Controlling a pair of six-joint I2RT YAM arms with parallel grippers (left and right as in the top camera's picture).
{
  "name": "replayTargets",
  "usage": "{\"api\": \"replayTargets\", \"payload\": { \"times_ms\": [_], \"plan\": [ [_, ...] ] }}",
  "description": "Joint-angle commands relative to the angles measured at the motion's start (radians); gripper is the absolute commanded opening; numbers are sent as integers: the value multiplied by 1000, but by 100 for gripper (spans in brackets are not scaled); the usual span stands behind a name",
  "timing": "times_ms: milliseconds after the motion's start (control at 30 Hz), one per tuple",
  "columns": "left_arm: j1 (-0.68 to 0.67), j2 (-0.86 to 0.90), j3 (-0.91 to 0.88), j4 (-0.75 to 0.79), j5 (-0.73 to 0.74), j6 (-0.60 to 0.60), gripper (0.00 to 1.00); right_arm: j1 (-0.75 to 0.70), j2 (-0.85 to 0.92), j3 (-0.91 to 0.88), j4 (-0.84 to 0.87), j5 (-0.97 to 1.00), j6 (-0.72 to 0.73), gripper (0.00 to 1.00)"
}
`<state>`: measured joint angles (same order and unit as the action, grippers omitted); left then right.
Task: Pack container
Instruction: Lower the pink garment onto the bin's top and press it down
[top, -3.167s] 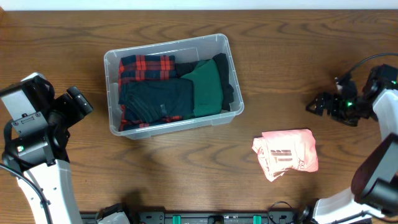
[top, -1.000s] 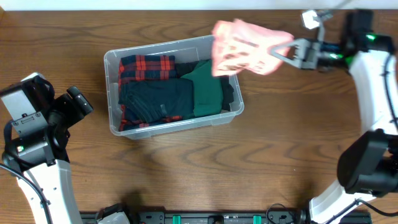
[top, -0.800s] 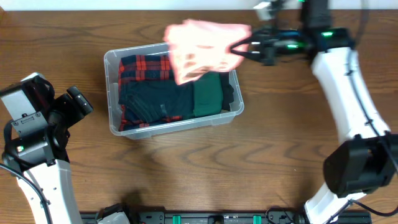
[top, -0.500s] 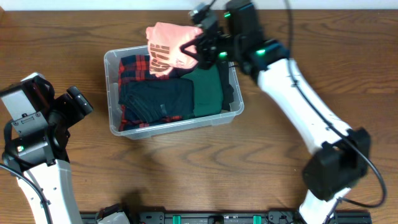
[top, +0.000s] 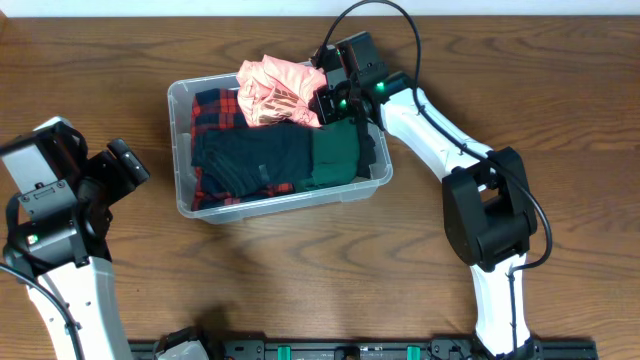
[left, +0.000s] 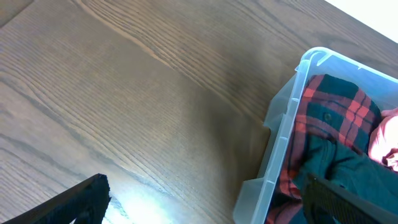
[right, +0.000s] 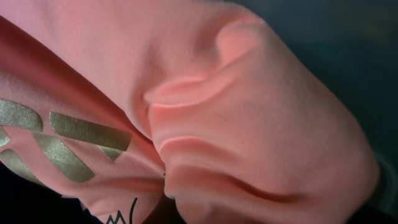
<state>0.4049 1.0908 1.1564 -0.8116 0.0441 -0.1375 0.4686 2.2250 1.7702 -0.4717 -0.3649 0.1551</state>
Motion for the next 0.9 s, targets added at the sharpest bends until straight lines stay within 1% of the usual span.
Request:
{"api": "replayTargets", "payload": {
  "times_ms": [0, 167, 200, 267, 300, 333, 433, 533, 700, 767, 800, 867],
  "plan": [
    [6, 0, 14, -4, -15, -2, 98, -25, -19, -17, -48, 77, -55, 1],
    [6, 0, 14, -4, -15, -2, 98, -18, -143, -17, -83, 77, -109, 2],
    [6, 0, 14, -4, -15, -3, 98, -18, -173, -17, -89, 77, -108, 7],
    [6, 0, 14, -4, -15, -2, 98, -16, -227, -17, -102, 77, -108, 33],
    [6, 0, 14, -4, -15, -2, 98, -16, -257, -17, -105, 75, -107, 38],
    [6, 0, 14, -4, -15, -2, 98, -14, -282, -16, -102, 69, -107, 40],
    [6, 0, 14, -4, -15, -2, 98, -2, -340, -17, -65, 68, -95, 39],
    [6, 0, 14, -4, -15, -2, 98, 17, -350, -17, -9, 50, -72, 40],
    [6, 0, 14, -4, -15, -2, 98, 65, -271, -17, 115, -10, -41, 42],
    [6, 0, 14, -4, -15, -2, 98, 84, -222, -17, 158, -6, -37, 39],
    [6, 0, 14, -4, -15, -2, 98, 90, -198, -17, 175, -1, -37, 34],
    [6, 0, 14, -4, -15, -2, 98, 97, -152, -17, 208, 2, -36, 31]
  ]
}}
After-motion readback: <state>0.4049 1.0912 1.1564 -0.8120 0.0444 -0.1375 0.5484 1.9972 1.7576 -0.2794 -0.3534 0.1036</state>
